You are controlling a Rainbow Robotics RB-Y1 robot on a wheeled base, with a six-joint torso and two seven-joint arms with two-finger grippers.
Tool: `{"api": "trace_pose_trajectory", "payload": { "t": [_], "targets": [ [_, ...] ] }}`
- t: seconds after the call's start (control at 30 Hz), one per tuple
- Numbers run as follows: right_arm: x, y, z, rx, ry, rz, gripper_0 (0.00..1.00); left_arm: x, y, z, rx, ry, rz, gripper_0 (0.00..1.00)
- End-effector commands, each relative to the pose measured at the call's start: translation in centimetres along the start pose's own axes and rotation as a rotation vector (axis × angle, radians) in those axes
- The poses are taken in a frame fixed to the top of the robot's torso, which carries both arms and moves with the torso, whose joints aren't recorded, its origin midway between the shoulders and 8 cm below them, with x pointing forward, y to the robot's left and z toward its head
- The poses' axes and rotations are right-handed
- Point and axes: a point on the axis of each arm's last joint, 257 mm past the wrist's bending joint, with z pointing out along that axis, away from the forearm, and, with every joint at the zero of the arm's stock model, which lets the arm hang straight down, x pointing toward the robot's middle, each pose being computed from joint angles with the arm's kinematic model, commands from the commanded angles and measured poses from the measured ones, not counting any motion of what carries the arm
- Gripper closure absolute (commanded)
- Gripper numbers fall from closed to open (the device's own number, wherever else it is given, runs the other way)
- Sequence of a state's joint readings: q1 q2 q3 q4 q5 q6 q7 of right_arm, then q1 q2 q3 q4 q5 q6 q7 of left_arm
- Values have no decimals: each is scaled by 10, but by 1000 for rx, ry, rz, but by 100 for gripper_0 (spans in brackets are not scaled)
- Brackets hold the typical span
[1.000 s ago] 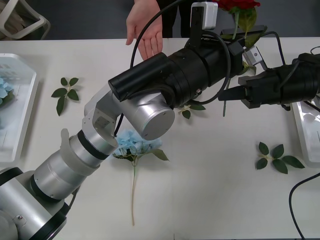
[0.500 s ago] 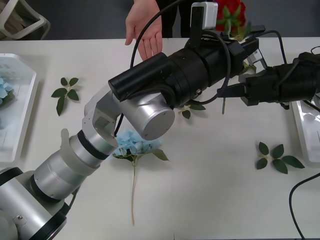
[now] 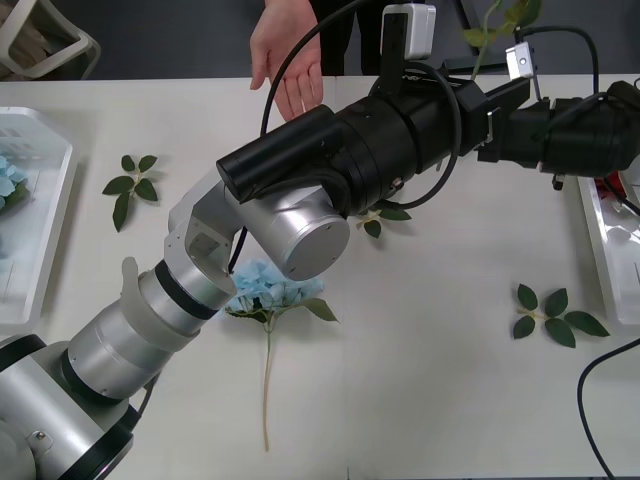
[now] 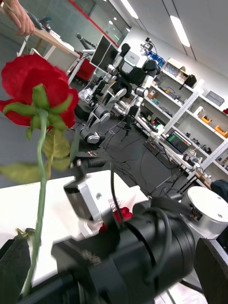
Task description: Place the red flowers into the right box and the blue flowers into the left box. If a person shows an open palm, hand one flower to the person first, then continue sorting.
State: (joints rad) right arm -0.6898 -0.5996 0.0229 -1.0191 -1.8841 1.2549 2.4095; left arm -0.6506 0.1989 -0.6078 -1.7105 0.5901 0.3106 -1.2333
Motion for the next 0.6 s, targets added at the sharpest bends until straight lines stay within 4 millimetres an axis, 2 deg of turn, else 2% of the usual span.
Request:
{"api": "trace_pose_trajectory", "payload": {
  "t": [0.03,0.1,0.17,0.27,0.43,0.6],
  "targets": [
    [-72,19,22,5,-121,-121,100,-20,-42,12,82,-37,-3,0],
    [-96,18,29,36,-175,-152,100,-20,-42,12,82,-37,-3,0],
    [-111,20,34,51,-204,-186,100,-20,-42,12,82,-37,-3,0],
    [-138,18,42,110,-244,-311,100,-20,-42,12,82,-37,-3,0],
    [-164,22,51,173,-258,-511,100,-20,-42,12,82,-37,-3,0],
    [-191,27,58,211,-299,-547,100,-20,-42,12,82,-37,-3,0]
  ]
}}
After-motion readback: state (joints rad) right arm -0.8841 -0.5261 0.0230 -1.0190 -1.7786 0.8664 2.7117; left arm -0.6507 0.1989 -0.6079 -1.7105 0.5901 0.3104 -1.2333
